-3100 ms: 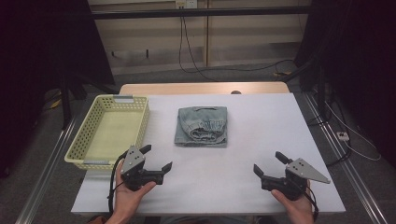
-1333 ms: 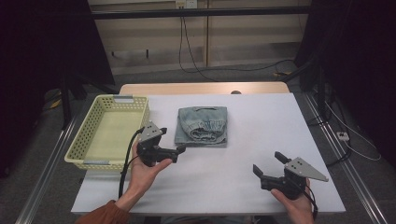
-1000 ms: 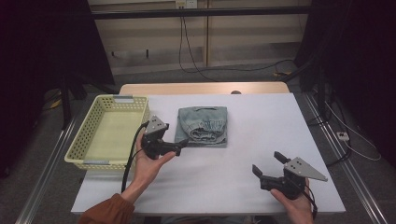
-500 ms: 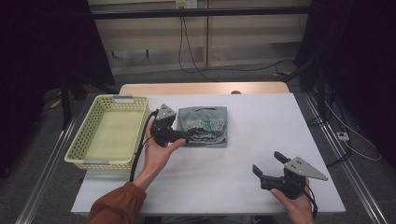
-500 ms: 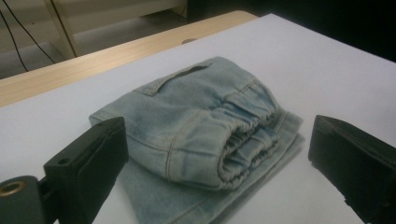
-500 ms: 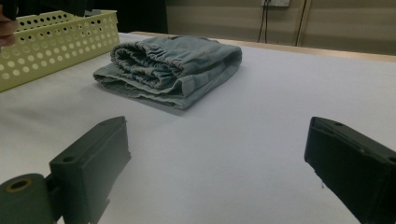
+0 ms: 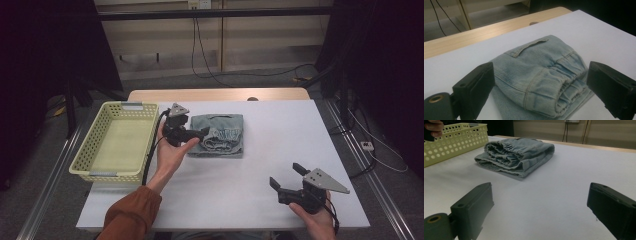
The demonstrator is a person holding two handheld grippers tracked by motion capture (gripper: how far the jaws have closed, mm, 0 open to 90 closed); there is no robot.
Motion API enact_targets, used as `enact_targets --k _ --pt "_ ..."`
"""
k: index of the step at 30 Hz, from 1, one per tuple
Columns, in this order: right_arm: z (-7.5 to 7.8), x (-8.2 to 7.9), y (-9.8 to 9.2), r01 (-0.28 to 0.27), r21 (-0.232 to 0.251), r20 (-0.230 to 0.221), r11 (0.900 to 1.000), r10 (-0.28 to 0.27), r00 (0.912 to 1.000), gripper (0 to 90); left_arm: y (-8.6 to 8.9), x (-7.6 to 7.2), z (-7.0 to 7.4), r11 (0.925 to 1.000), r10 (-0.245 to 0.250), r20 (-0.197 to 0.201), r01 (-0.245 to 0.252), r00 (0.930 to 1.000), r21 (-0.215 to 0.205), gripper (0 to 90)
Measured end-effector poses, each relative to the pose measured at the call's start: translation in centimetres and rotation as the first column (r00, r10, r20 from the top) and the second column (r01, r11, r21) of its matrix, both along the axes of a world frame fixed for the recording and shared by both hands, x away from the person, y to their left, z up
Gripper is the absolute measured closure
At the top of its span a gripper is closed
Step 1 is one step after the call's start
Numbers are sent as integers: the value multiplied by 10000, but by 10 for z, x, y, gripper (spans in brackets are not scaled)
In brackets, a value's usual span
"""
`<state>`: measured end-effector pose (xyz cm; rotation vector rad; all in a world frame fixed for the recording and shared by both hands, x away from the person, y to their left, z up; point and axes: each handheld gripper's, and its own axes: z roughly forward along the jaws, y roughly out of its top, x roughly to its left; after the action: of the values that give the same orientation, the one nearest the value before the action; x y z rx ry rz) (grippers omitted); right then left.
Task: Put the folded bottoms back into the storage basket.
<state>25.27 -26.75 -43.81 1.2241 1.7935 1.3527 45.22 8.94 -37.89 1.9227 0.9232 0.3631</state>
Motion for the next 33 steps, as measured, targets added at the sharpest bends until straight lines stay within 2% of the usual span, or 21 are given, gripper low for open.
enact_targets --k 2,3,10,13,15,16,21,22,28,33 --pt "0 1 0 -11 -53 -14 10000 11 10000 67 0 5 -2 9999 129 -204 -128 9997 31 81" --pt "-1 1 0 -18 -59 -36 10000 18 10000 67 -2 10 -5 9993 294 -334 -286 9990 256 81" --pt "-1 0 0 -12 -42 -64 10000 12 10000 67 -4 22 -11 9978 611 -570 -595 9965 281 81" --pt "-1 0 1 -54 -56 -83 10000 54 10000 67 -8 29 -14 9959 734 -639 -698 9953 577 82" --pt "0 0 1 -61 -58 -92 10000 61 9999 67 -8 31 -14 9952 814 -669 -775 9944 593 83" --pt "-1 0 1 -65 -61 -93 10000 64 9999 67 -8 37 -16 9933 961 -740 -908 9926 719 88" --pt "-1 1 1 -41 -10 -166 10000 41 9999 67 -5 46 -21 9915 1160 -907 -1099 9891 695 111" --pt "-1 1 1 -56 -8 -158 10000 56 9999 67 -5 49 -25 9905 1191 -1042 -1108 9874 820 110" --pt "-1 1 1 -62 -59 -219 10000 61 9997 67 -4 55 -34 9895 1260 -1449 -1138 9814 896 118" --pt "-2 2 2 -54 -45 -274 10000 53 9996 67 -12 59 -43 9884 1215 -1539 -1052 9806 1099 160"
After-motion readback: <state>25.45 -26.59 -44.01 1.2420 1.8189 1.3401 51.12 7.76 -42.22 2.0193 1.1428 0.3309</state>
